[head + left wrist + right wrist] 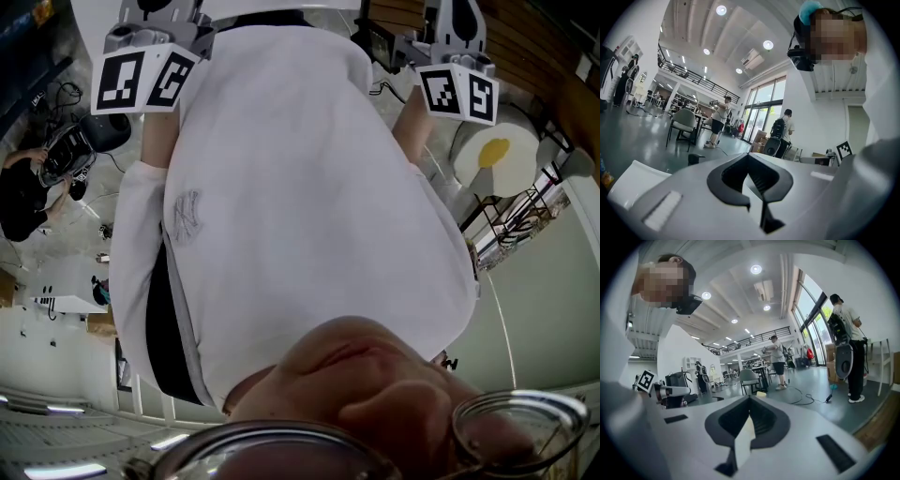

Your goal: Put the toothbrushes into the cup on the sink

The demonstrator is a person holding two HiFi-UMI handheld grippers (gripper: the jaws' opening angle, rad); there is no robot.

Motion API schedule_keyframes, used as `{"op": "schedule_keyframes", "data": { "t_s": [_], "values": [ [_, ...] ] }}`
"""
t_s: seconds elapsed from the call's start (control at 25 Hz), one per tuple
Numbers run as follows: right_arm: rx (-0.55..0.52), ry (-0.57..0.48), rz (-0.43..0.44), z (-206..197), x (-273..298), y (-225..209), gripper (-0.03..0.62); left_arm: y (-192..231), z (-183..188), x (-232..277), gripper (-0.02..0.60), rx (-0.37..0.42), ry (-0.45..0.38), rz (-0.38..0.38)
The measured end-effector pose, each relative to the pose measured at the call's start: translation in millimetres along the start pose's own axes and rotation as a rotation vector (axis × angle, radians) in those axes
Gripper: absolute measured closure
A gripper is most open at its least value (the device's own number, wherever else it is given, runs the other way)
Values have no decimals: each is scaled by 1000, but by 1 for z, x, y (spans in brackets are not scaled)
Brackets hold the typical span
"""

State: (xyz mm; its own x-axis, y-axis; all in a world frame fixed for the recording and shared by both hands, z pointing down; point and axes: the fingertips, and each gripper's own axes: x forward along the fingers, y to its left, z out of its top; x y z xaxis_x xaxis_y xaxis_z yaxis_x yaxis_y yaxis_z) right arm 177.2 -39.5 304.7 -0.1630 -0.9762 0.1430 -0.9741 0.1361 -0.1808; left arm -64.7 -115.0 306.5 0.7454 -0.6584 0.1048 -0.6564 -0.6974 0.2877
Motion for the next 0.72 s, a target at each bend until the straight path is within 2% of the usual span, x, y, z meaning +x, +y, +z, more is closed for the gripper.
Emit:
{"op": "schedule_keyframes", "data": {
  "t_s": [0.48, 0.6, 0.72],
  "values": [
    [46, -5, 3, -8, -16, 13, 585, -2, 3, -5, 580, -1, -9, -14],
    [-5, 20, 17, -11, -15, 14, 585, -3, 2, -5, 580, -1, -8, -15],
    [-133, 90, 53, -17, -12, 19, 585, -3, 2, -5, 580, -2, -11, -12]
  ]
}}
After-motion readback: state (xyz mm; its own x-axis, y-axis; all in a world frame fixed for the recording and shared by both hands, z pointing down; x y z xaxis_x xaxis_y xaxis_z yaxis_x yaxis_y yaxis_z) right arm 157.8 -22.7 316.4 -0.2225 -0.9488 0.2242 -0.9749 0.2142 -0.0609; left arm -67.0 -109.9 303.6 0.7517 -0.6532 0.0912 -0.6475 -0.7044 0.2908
